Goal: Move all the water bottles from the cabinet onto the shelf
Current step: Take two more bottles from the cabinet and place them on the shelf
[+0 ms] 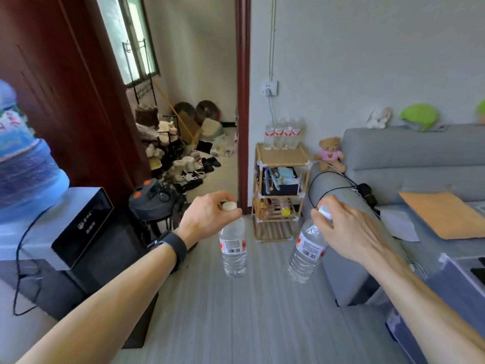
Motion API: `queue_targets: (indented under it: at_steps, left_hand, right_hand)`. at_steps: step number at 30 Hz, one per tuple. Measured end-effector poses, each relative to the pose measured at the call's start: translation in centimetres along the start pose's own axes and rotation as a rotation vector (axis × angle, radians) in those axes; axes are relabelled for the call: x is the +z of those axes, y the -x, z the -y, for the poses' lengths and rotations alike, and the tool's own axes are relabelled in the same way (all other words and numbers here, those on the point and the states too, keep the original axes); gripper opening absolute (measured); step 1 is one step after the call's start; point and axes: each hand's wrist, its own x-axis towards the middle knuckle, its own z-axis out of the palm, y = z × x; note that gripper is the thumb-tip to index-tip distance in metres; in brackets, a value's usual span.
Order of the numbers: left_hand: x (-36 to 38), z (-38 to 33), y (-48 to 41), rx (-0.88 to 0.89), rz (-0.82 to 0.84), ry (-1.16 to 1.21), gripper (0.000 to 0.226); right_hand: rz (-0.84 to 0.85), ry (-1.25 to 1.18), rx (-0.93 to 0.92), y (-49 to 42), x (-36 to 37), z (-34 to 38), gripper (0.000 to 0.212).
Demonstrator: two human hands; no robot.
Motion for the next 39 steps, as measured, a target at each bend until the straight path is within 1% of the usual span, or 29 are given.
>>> queue_targets:
  at_steps: [4,8,11,18,23,28,33,39]
  left_hand:
    - [1.3,-0.5,-9.9,0.047,0.061,0.027,0.023]
    - [3.7,-1.4,-19.4,0.064,0.083,0.044,0.015]
    - [6.2,-2.0,-26.4,0.07,0.092,0.054,0.016]
    - [13.0,-4.0,-42.1,0.021,0.086,0.038,0.018]
    - [16.6,-6.3,-50.7,-0.022,0.087,0.037,0.019]
    - [19.7,-6.2,-58.8,-0.078,0.091,0.041,0.022]
    - [23.2,-5.4,-67.6,-0.064,0.153,0.007,0.025]
    - [26.1,-5.1,-78.5,-0.045,0.243,0.03,0.029]
  right_hand:
    - [0.005,-0.005,0.081,-7.7,0.9,-2.3,0.026]
    - [-0.02,-0.035,0.153,-14.9,2.3,-5.7,0.027]
    - [-0.014,-0.032,0.162,-20.8,3.8,-8.7,0.029]
    - [0.073,0.015,0.191,-35.4,7.5,-17.0,0.035]
    - [0.078,-0.041,0.153,-44.5,9.0,-22.3,0.03]
    - [0.083,-0.06,0.127,-52.9,12.0,-26.4,0.032]
    - [0.105,-0.128,0.152,-60.3,16.3,-29.6,0.029]
    - [0.131,-0.189,0.29,-68.8,19.7,-31.4,0.025]
